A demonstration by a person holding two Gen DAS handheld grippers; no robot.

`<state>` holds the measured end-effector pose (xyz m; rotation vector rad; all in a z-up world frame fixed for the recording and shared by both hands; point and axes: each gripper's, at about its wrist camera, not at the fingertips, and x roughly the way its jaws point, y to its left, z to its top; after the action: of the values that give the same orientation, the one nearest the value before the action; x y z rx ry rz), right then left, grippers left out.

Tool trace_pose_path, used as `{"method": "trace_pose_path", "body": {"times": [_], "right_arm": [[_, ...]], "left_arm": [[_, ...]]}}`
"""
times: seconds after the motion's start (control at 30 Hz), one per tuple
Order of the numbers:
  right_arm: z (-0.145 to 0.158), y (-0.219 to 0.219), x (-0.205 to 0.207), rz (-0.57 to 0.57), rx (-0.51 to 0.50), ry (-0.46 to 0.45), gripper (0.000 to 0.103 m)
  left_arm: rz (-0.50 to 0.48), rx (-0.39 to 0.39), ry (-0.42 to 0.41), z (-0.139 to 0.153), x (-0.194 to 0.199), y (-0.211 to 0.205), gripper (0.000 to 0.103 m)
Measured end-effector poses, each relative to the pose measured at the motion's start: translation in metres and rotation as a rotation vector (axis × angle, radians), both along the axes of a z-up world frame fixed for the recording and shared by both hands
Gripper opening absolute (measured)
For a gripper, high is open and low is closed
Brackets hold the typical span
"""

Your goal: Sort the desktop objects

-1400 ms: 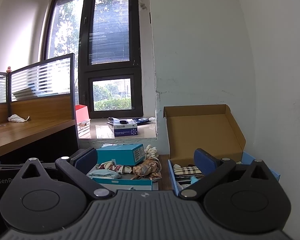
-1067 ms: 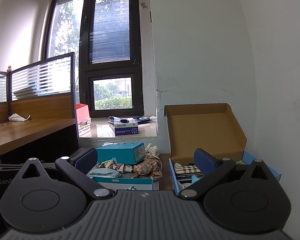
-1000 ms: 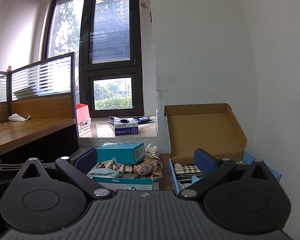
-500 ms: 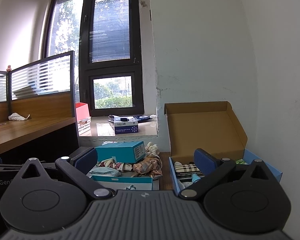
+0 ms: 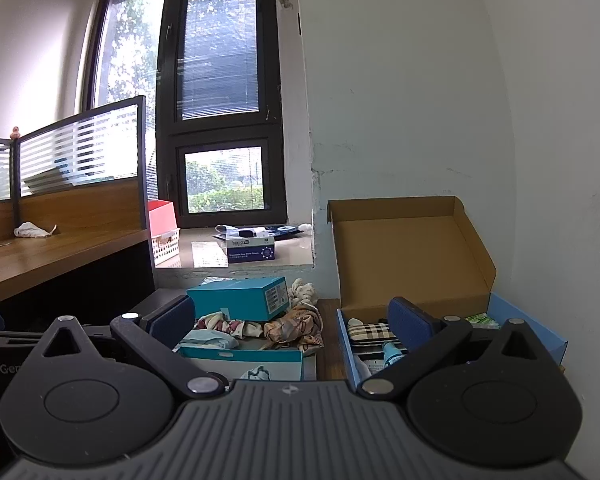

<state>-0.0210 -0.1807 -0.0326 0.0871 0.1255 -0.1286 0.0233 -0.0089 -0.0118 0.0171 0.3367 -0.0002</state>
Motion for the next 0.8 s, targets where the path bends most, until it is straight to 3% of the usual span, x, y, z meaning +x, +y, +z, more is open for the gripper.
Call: {"method": "trace_pose_path", "body": {"times": [0.4,0.8], "right_arm": [[-0.008,-0.008,0.027,0.017,0.009,0.055,0.103],[-0.018,-0.026,0.079,0.063,0.055,0.214,0.103]], "left_arm": [[-0.020,0.008,0.060,-0.011,0.027,-0.006,0.103],[-0.030,0.006,0.201,-0.026,0.076,-0.012,0.103]]}}
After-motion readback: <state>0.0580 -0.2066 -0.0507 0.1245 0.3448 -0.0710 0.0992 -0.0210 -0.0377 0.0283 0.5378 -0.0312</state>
